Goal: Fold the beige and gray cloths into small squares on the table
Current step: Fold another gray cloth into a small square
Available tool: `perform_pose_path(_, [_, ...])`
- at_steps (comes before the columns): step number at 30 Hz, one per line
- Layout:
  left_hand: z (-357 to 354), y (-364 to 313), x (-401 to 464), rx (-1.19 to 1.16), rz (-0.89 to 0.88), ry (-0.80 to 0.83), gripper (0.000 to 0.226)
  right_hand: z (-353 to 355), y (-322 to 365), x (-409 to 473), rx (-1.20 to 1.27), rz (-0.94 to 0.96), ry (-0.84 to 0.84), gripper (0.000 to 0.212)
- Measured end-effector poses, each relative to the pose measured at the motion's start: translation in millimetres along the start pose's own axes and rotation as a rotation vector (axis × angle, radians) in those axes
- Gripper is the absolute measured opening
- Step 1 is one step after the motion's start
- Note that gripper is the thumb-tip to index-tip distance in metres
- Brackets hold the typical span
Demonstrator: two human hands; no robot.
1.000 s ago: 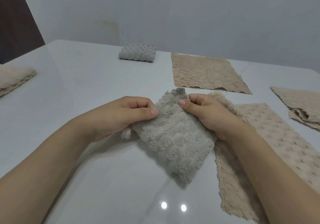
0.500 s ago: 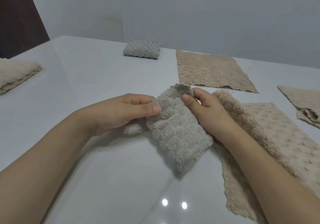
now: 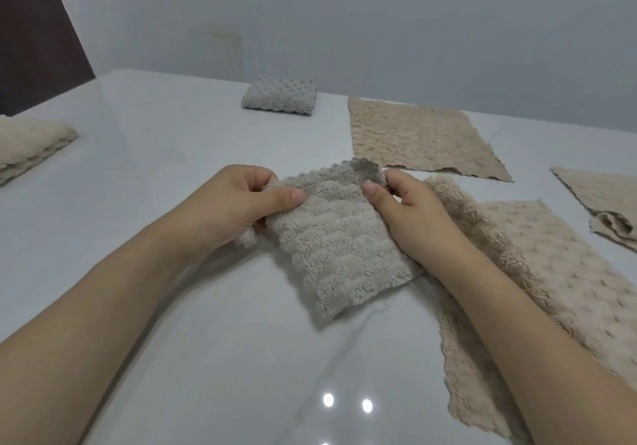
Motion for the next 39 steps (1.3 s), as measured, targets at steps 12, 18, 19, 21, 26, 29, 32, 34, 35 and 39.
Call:
perform_pose_path(12, [-2,10,7,0.091,-0.105,-0.127,0.024,-8,2,-5,0.251,-0.231,0.197,0.020])
perform_pose_path(18, [-22,-21,-25,0.736,-0.515,-0.089,0.019,-4,11,-7,-0.444,0.028,0.011,0.024])
perform_pose_path(19, [-30,-22,-30,0.734,-0.508,0.019,0.024,-3,11,-7,-0.509,0.042,-0.011,0.023])
perform_pose_path(21, [-44,-17,-33,0.825,-0.431,0.135,0.041,-2,6,-6,-0.572,0.029,-0.026,0.022])
perform_pose_path(26, [-59,-19,-36,1.107,-0.508,-0.082,0.047,-3,2,-3,-0.463,0.043,-0.020,0.024])
perform_pose_path(29, [-67,-22,-37,1.225,-0.590,-0.090,0.029,-2,-2,-2,-0.429,0.041,-0.012,0.025])
perform_pose_path(32, [-71,-15,-37,1.282,-0.550,-0.095,0.025,-4,-3,-1,-0.450,0.055,-0.004,0.025])
perform_pose_path(34, [-70,-10,-37,1.293,-0.533,-0.125,0.024,-5,-4,1,-0.474,0.068,-0.007,0.024])
perform_pose_path(35, [-68,-8,-37,1.298,-0.517,-0.131,0.022,-6,-4,2,-0.486,0.074,-0.010,0.024])
perform_pose_path(39, [-61,0,-34,1.333,-0.427,-0.087,0.027,-7,-7,5,-0.553,0.081,-0.013,0.025])
Point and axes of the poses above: each hand's wrist, its own x-axis towards the middle knuckle, its own z-axis out of the back of the hand, y = z × x, the point moved 4 cm from there along x, towards the middle knuckle
